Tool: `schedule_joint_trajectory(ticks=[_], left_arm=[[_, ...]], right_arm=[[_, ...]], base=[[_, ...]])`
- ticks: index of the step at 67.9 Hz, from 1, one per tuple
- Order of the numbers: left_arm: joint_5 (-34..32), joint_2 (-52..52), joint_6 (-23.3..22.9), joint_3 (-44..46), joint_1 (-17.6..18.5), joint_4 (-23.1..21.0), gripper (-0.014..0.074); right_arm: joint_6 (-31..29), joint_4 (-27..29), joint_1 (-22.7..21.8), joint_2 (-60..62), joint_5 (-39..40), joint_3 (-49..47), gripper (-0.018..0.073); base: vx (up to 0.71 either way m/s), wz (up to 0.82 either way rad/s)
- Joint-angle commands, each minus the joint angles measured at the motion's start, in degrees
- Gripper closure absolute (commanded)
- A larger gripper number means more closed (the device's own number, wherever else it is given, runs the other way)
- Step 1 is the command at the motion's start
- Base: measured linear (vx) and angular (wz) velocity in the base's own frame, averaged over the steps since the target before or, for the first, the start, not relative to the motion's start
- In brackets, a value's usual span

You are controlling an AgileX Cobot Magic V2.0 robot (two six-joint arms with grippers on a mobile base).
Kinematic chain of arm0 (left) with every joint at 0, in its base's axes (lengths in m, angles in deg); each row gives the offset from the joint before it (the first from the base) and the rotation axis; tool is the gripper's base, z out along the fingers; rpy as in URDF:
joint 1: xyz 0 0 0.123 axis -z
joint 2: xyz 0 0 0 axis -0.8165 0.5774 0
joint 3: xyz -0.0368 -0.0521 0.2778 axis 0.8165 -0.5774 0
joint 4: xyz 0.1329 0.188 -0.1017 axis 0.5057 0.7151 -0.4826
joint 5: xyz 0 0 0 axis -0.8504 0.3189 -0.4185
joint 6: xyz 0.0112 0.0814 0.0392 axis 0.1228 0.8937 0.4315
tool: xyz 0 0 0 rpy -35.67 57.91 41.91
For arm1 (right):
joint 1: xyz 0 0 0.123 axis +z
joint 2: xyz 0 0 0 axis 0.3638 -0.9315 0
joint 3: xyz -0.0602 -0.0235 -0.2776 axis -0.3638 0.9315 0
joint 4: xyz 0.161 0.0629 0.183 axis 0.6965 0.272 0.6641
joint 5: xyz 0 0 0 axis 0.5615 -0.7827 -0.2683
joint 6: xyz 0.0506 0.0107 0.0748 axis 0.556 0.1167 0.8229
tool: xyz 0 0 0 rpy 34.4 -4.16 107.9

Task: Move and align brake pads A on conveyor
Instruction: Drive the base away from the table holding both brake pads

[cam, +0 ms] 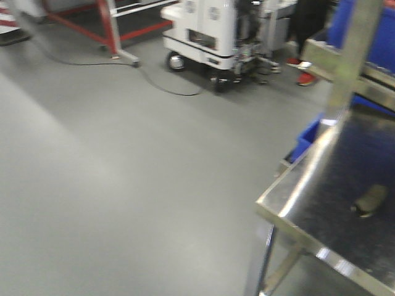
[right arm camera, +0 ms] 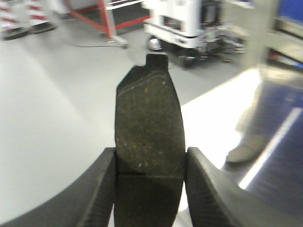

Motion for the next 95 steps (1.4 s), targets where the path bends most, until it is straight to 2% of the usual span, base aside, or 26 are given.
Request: schedule_joint_trajectory(ticks=[1, 59, 95], left_arm=[[-4.9, 0.3, -0.3, 1.8, 0.3, -0.6, 0.0603], [-4.9, 0.3, -0.3, 1.8, 0.2, -0.6, 0.0603], [-3.9, 0.3, -0.3, 1.8, 0.2, -0.6, 0.0603]], right_arm=[[-0.7, -0.1, 0.0, -0.5, 5.6, -1.6, 0.0566], [-0.7, -0.1, 0.0, -0.5, 5.5, -1.6, 0.0566], [-0.7, -0.1, 0.0, -0.5, 5.5, -1.6, 0.0566]], base=[[-0.21, 0.83], [-0.09, 0.81], [0.14, 0.30]])
